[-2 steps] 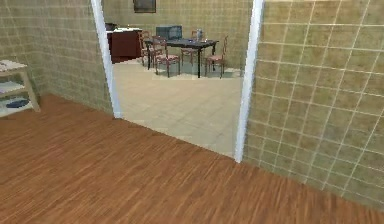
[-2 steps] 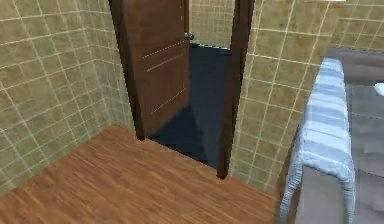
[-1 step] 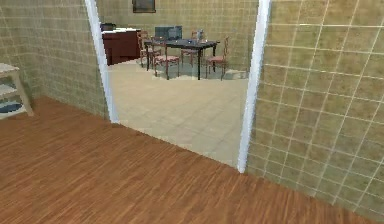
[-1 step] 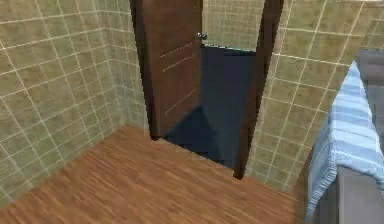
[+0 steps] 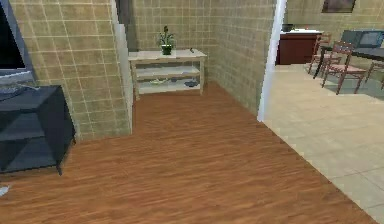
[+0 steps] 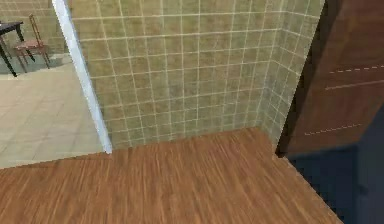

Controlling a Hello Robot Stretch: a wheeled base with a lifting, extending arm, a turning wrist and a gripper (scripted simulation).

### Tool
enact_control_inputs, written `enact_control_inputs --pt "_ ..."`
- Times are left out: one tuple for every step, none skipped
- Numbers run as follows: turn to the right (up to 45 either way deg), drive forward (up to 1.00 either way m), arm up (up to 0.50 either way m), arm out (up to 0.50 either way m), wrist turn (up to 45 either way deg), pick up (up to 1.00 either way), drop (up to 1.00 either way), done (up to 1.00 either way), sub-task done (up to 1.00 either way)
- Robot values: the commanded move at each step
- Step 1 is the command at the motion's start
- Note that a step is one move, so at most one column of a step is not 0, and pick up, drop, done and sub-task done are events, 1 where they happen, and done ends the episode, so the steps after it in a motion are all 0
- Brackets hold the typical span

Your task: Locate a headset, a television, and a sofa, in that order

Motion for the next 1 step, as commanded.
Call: enact_control_inputs --pt "-42.0 0.00 0.00 0.00 0.0 0.00 0.00 0.00 0.00"
